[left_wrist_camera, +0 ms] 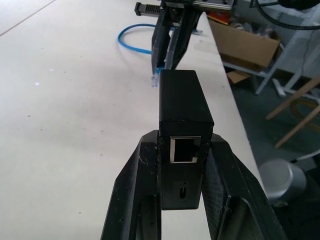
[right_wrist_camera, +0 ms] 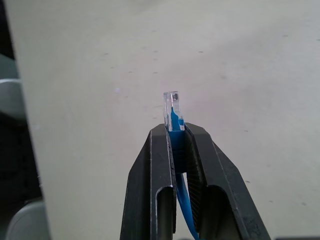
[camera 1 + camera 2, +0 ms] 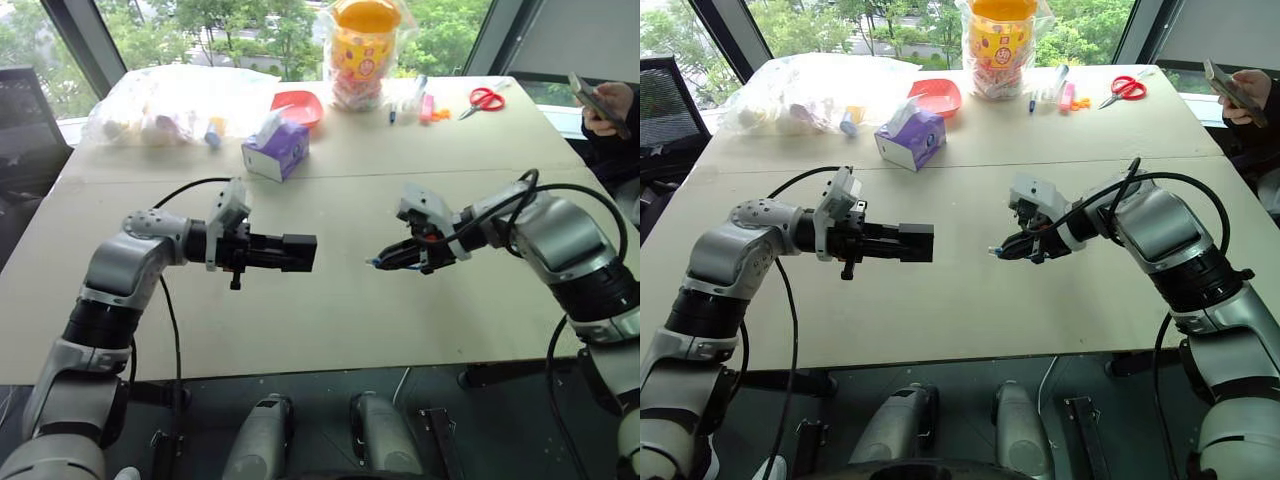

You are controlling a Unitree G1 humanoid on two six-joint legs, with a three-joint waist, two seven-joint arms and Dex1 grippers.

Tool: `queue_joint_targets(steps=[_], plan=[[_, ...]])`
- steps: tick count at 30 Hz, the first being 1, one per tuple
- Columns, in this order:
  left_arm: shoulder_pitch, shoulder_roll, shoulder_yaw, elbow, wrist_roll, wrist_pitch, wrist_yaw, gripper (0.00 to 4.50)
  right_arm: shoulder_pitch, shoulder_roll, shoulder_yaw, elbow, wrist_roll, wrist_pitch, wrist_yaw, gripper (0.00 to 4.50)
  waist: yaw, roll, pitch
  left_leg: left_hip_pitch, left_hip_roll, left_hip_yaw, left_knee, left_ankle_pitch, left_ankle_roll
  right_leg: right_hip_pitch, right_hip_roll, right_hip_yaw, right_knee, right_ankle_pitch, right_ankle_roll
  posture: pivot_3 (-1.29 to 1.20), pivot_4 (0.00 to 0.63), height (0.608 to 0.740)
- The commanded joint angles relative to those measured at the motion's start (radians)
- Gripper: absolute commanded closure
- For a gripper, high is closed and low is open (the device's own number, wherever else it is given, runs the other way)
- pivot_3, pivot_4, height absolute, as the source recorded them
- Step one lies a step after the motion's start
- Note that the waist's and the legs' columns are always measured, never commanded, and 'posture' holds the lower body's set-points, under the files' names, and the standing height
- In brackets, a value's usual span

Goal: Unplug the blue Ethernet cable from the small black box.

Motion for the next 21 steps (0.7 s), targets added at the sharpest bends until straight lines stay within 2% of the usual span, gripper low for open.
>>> queue_joint_targets(steps=[1, 5, 8, 12, 14, 21], plan=[[0.004, -0.046, 0.002, 0.020, 0.074, -0.125, 0.074, 4.02, -0.048, 0.083, -0.061, 0.154, -0.129, -0.101, -0.231, 4.48, 0.001, 0.000, 0.000, 0.000, 0.000, 0.000, 0.000, 0.000, 0.000, 0.000, 0.000, 0.000, 0.000, 0.000, 0.000, 0.00, 0.150, 0.740], [0.003, -0.131, -0.013, 0.088, 0.153, -0.241, 0.172, 4.02, -0.071, 0.169, -0.123, 0.283, -0.190, -0.152, -0.394, 4.48, 0.005, 0.000, 0.000, -0.001, 0.000, 0.000, 0.000, 0.000, 0.000, -0.001, 0.000, 0.000, 0.000, 0.001, 0.000, 0.00, 0.150, 0.740], [-0.013, -0.214, -0.018, 0.153, 0.197, -0.317, 0.254, 4.02, -0.060, 0.196, -0.166, 0.301, -0.200, -0.107, -0.458, 3.28, 0.008, 0.000, 0.000, -0.003, -0.001, -0.001, 0.000, 0.000, 0.000, -0.002, 0.000, 0.000, 0.000, 0.003, 0.003, 0.00, 0.150, 0.740], [-0.048, -0.315, -0.016, 0.268, 0.246, -0.379, 0.356, 4.02, -0.043, 0.195, -0.224, 0.276, -0.219, -0.043, -0.544, 1.18, 0.010, 0.000, 0.000, -0.004, -0.002, -0.001, 0.000, -0.001, 0.001, -0.003, -0.001, 0.000, 0.000, 0.003, 0.004, 0.00, 0.150, 0.740], [-0.056, -0.361, -0.014, 0.313, 0.258, -0.399, 0.394, 4.02, -0.025, 0.179, -0.270, 0.213, -0.190, 0.020, -0.542, 0.17, 0.007, 0.000, 0.000, -0.005, -0.002, -0.001, 0.001, 0.000, 0.001, -0.002, -0.001, 0.000, 0.000, 0.003, 0.004, 0.00, 0.150, 0.740], [-0.065, -0.421, -0.006, 0.491, 0.307, -0.502, 0.456, 4.02, 0.120, 0.130, -0.344, -0.100, -0.116, 0.207, -0.525, 0.07, 0.001, 0.000, 0.000, -0.004, -0.002, 0.000, 0.000, -0.001, 0.002, -0.003, 0.000, -0.001, 0.001, 0.004, 0.005, 0.00, 0.150, 0.740]])
